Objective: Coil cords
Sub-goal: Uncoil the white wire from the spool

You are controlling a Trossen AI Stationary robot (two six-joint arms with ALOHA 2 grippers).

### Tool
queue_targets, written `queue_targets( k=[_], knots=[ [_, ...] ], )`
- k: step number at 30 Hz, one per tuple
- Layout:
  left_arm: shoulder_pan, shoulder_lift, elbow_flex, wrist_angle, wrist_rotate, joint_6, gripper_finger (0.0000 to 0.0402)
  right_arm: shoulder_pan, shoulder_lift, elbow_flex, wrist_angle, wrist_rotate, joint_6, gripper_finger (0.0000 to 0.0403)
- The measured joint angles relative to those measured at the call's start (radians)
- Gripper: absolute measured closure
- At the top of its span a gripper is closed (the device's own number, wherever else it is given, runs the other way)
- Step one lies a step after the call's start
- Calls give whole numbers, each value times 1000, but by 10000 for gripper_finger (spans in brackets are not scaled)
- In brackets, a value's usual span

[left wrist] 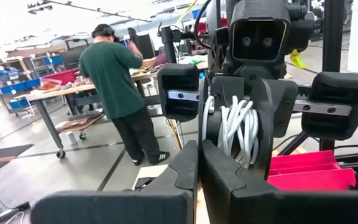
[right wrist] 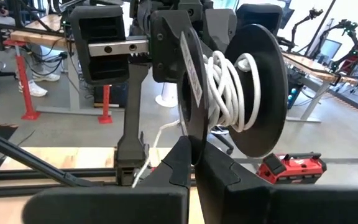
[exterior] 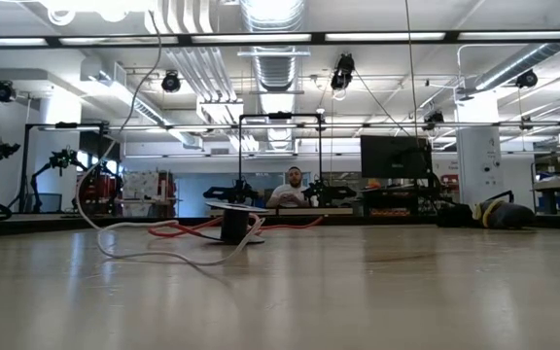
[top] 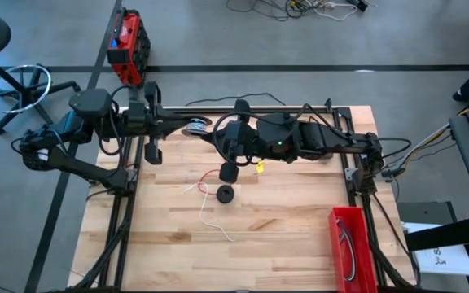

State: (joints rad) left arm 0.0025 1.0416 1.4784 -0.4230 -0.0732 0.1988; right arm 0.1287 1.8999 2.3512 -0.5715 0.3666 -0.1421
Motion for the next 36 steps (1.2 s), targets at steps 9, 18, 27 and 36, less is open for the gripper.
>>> queue_targets(
  k=[9, 18, 27, 36],
  knots=[
    [0, -26, -2, -12, -15, -50, 401, 0, -8, 0, -18, 52, 26, 311],
    [0, -22, -4, 8, -16, -70, 401, 0, 13, 2, -3, 70, -3, 221],
    [0, -57, -84, 209, -17, -111, 401, 0, 47, 2, -12, 63, 106, 208],
    [0, -129, -337, 620, -19, -152, 402, 3, 83, 2, 160, 53, 127, 227]
  ],
)
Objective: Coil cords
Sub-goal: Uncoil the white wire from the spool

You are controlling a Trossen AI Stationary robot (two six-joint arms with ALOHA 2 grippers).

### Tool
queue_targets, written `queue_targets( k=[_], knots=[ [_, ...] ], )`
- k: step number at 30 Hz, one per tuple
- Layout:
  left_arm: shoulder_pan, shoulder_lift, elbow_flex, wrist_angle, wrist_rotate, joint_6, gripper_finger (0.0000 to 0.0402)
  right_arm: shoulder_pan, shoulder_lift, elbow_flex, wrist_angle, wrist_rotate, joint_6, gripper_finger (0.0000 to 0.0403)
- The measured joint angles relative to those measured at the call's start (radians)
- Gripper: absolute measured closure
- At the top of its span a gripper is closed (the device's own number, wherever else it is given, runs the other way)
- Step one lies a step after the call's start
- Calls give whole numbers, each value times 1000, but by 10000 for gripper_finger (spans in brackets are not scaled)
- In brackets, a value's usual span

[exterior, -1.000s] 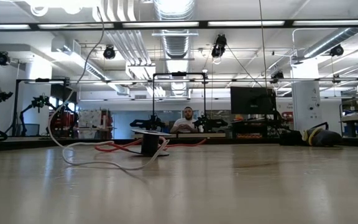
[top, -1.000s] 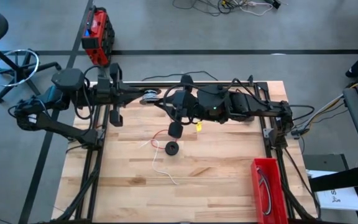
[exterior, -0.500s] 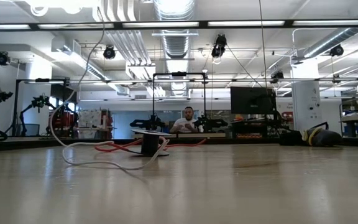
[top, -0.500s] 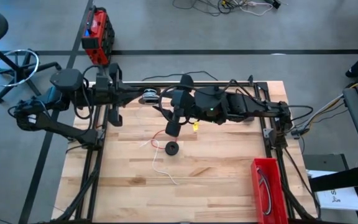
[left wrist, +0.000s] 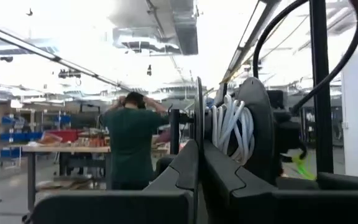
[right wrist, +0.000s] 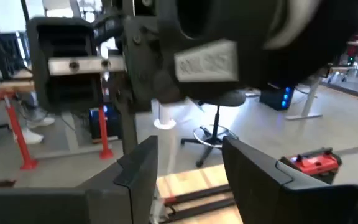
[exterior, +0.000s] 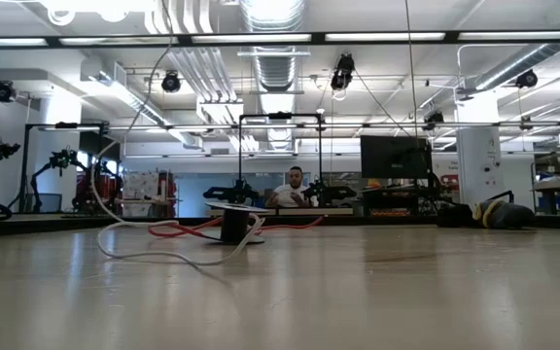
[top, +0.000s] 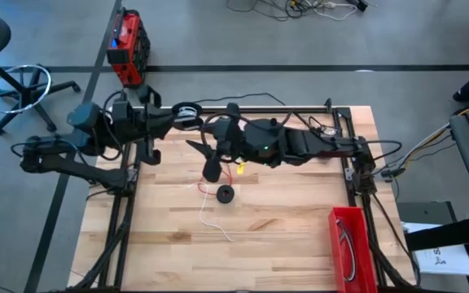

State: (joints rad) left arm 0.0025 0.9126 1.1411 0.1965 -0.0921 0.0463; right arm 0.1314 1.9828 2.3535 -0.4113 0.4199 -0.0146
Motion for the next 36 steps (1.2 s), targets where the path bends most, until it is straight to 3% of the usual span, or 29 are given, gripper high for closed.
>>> queue_targets(
  k=[5, 14, 24, 36],
  knots=[
    [0, -11, -83, 112, 12, 3, 401, 0, 54, -1, 113, 0, 4, 238],
    [0, -36, -79, 70, 31, 23, 401, 0, 81, -2, 196, 1, 16, 270],
    [0, -62, -78, 40, 32, 49, 401, -2, 81, -2, 238, 1, -37, 395],
    [0, -53, -78, 39, 32, 50, 401, -8, 82, -2, 233, 1, -29, 368]
  ],
)
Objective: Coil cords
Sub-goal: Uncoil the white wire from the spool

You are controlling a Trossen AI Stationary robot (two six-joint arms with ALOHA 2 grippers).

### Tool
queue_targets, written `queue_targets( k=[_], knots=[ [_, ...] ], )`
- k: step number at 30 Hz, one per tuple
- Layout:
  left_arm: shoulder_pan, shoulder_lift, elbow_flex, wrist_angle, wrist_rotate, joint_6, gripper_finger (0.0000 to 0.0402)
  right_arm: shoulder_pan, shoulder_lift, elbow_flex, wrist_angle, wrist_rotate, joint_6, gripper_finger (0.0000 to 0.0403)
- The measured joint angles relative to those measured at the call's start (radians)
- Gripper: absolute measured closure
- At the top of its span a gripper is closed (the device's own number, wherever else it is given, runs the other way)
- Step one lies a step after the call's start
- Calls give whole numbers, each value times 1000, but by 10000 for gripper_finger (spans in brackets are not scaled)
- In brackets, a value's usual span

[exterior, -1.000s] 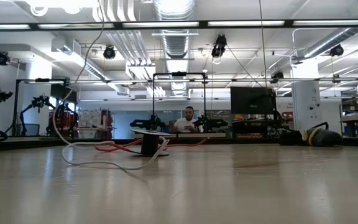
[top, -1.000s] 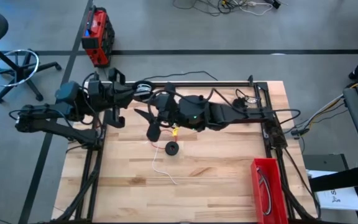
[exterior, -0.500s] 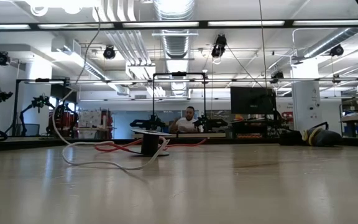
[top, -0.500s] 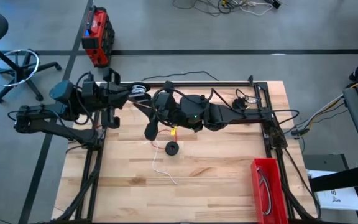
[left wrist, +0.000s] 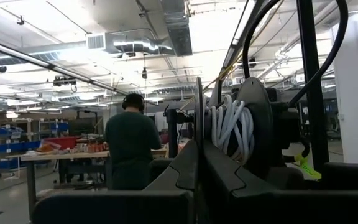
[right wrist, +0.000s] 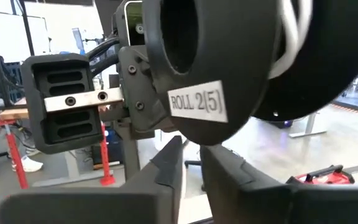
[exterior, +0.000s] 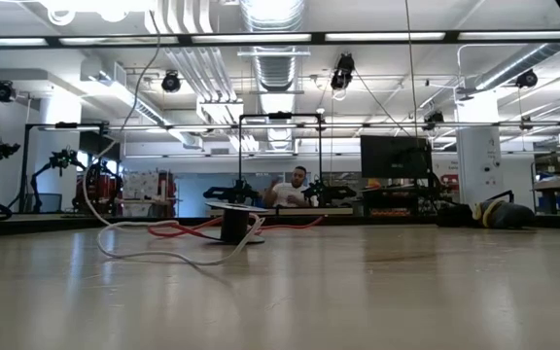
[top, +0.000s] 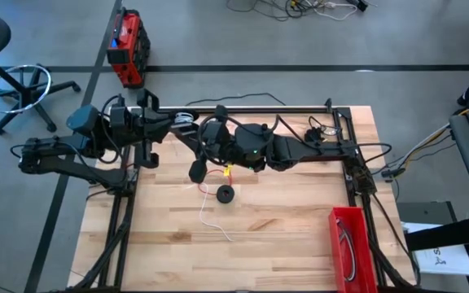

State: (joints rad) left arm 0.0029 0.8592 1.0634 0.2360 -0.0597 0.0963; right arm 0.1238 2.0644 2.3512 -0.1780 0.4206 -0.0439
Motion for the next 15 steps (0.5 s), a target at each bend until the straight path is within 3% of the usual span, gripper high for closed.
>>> queue_targets(
  k=[6, 9, 15],
  knots=[
    [0, -5, 0, -11, 0, 0, 401, -7, 0, 0, 11, 0, 16, 313],
    [0, -1, 0, -15, 1, 0, 401, -11, 0, 0, 20, 0, 19, 306],
    [1, 4, 0, -14, 0, 2, 401, -13, 0, 0, 20, 0, 5, 389]
  ],
)
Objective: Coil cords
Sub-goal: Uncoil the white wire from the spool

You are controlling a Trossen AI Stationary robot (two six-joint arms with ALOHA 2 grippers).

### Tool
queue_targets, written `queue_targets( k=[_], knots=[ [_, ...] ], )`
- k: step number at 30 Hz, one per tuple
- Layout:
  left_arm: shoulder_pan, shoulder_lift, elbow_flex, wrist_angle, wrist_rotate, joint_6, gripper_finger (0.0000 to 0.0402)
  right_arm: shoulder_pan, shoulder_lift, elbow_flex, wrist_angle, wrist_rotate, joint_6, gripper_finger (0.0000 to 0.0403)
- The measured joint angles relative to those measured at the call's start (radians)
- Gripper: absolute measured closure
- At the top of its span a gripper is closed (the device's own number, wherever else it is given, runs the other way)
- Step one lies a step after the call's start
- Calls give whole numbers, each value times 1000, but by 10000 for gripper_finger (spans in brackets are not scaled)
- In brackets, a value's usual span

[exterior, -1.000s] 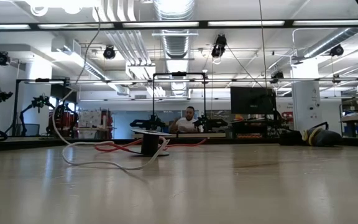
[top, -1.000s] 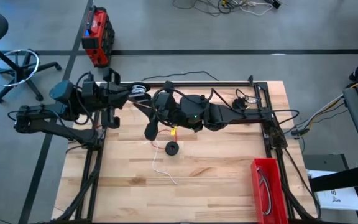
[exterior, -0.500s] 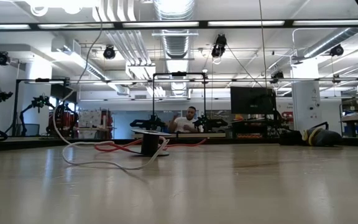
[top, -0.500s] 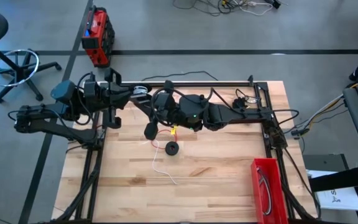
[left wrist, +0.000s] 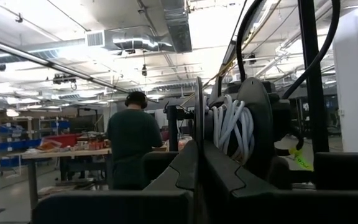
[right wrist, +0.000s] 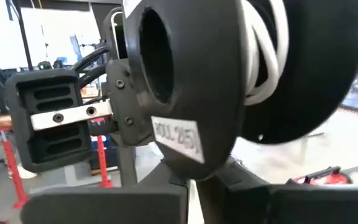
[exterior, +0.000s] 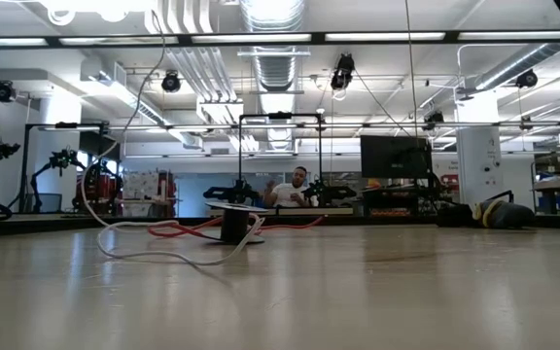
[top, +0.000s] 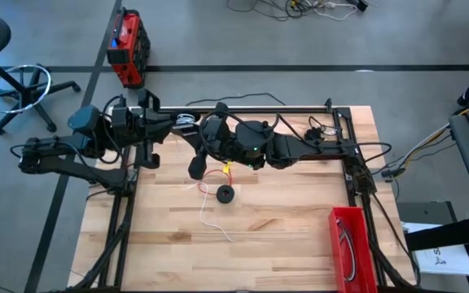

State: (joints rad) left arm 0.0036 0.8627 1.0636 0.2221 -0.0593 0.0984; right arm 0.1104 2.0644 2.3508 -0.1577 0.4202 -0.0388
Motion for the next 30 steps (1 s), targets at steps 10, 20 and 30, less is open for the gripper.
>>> queue_targets(
  k=[10, 20, 30],
  knots=[
    [0, 32, 0, -4, -161, 134, 401, 9, 0, -31, 12, -16, 77, 400],
    [-1, 34, -1, -195, -297, 207, 401, 18, -59, -13, -129, -17, 33, 402],
    [-3, -86, -1, -255, -237, 132, 401, 17, -171, -1, -571, -2, 72, 403]
  ],
)
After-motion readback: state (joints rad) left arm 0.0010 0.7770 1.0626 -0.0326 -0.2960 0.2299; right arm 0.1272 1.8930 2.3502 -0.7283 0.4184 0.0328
